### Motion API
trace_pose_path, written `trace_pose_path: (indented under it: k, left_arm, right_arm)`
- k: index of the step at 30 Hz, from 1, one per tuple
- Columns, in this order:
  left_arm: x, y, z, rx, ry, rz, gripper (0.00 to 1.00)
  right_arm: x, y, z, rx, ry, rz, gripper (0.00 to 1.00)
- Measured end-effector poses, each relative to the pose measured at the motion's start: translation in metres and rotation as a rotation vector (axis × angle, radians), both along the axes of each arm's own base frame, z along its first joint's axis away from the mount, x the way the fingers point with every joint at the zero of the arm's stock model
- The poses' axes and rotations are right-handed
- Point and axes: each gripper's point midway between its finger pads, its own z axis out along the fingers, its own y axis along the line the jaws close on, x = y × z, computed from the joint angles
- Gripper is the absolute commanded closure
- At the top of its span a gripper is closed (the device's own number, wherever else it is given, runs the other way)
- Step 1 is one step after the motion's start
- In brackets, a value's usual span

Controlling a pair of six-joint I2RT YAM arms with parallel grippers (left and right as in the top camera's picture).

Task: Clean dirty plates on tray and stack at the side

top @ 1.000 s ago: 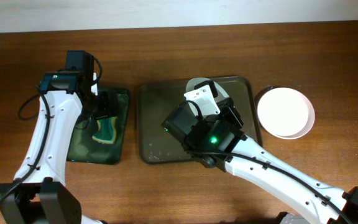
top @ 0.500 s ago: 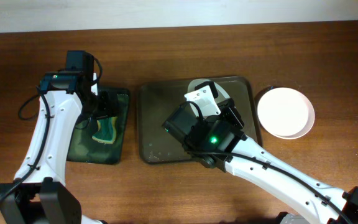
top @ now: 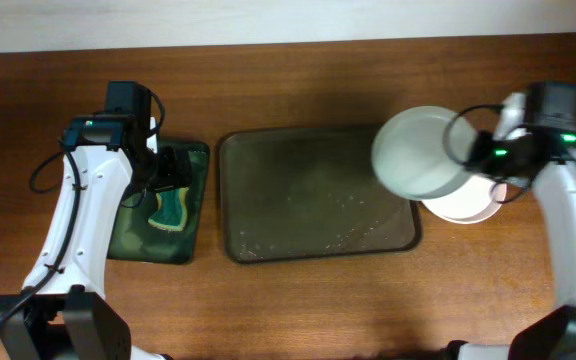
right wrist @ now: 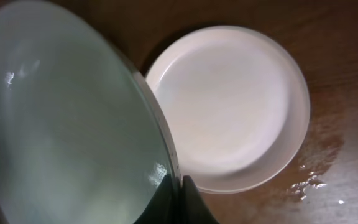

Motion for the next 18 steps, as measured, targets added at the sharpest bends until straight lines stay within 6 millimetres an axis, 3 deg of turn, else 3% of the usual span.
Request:
trace_pose_path:
  k: [2, 4, 6, 8, 10, 11, 13, 16, 17, 18]
  left_arm:
    - [0.0, 0.0, 0.0, 0.0, 0.0, 0.0, 0.01]
    - [0.0, 0.0, 0.0, 0.0, 0.0, 0.0, 0.01]
    - [0.0, 0.0, 0.0, 0.0, 0.0, 0.0, 0.01]
    - [0.0, 0.0, 0.0, 0.0, -0.001, 0.0, 0.0]
    - [0.0, 0.0, 0.0, 0.0, -0.001, 0.0, 0.01]
    - [0.0, 0.0, 0.0, 0.0, -0.001, 0.0, 0.01]
    - [0.0, 0.0, 0.0, 0.0, 0.0, 0.0, 0.01]
    - [0.0, 0.0, 0.0, 0.0, 0.0, 0.0, 0.01]
    - [0.0, 0.0, 0.0, 0.0, 0.001, 0.0, 0.01]
    - [0.0, 0.0, 0.0, 0.0, 0.0, 0.0, 0.01]
  right_arm:
    - [-0.004, -0.084, -0.009, 0.091, -0.038, -0.256, 0.96]
    - [-0.009, -0.111, -0.026, 0.125, -0.012, -0.34, 0.96]
    - [-0.019, -0.123, -0.067, 0.183, 0.103, -0.396, 0.96]
    - [-0.02, -0.119, -0.081, 0.209, 0.145, -0.395, 0.85]
    - [-0.023, -0.104, -0.086, 0.252, 0.183, -0.369, 0.6]
    - [-0.02, -0.093, -0.085, 0.281, 0.182, -0.336, 0.55]
    - [-0.011, -0.07, -0.072, 0.3, 0.152, -0.271, 0.55]
    - [-0.007, -0.028, -0.004, 0.268, -0.007, -0.133, 0.55]
    - [-0.012, -0.007, 0.024, 0.252, -0.067, -0.068, 0.55]
    - [-0.023, 0.027, 0.059, 0.232, -0.15, 0.035, 0.48]
